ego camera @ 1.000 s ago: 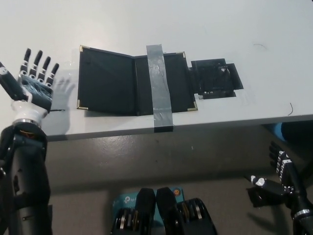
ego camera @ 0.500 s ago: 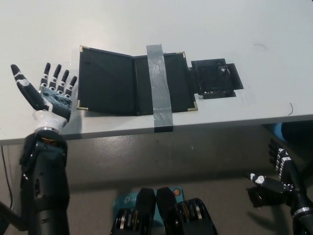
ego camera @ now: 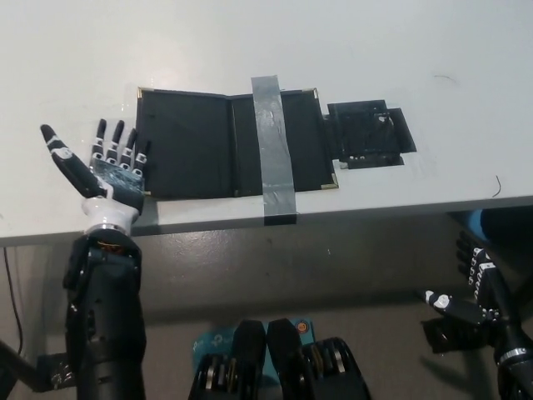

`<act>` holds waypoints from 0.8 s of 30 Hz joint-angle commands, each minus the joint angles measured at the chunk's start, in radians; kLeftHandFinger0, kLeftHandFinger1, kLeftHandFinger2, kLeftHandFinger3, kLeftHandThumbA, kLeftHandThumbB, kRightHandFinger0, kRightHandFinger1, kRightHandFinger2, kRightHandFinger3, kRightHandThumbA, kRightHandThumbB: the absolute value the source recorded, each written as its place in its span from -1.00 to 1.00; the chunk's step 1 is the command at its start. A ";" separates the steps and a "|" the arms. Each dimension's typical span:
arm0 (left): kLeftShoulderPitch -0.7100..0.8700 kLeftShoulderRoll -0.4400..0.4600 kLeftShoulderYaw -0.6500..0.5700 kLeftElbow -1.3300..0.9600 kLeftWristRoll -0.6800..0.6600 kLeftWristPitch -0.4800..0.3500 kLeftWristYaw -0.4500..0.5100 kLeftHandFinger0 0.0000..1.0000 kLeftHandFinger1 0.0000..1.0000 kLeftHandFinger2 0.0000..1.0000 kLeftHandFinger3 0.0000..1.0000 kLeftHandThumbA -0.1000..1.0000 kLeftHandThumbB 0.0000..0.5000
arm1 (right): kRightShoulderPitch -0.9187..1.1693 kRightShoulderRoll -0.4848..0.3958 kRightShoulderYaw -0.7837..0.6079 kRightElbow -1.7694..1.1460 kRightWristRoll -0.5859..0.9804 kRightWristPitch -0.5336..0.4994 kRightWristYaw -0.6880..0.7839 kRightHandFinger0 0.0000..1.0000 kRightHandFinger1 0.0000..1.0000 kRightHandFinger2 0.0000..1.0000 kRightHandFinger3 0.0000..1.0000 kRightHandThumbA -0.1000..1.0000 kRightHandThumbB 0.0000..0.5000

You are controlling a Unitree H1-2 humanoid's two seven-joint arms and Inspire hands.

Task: The robot uses its left hand to push the cover of the diary kept in the middle of the desk towards the right to close it

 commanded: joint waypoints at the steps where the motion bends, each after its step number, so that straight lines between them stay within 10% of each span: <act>1: -0.022 -0.015 -0.011 0.018 0.007 -0.047 -0.002 1.00 1.00 1.00 1.00 1.00 0.00 | -0.024 -0.008 -0.004 -0.032 0.008 -0.025 0.004 1.00 1.00 1.00 1.00 1.00 1.00; 24: -0.099 0.130 0.083 -0.055 -0.068 -0.024 0.024 1.00 1.00 1.00 1.00 1.00 0.43 | -0.010 -0.015 -0.013 -0.030 0.014 -0.039 0.005 1.00 1.00 1.00 1.00 1.00 1.00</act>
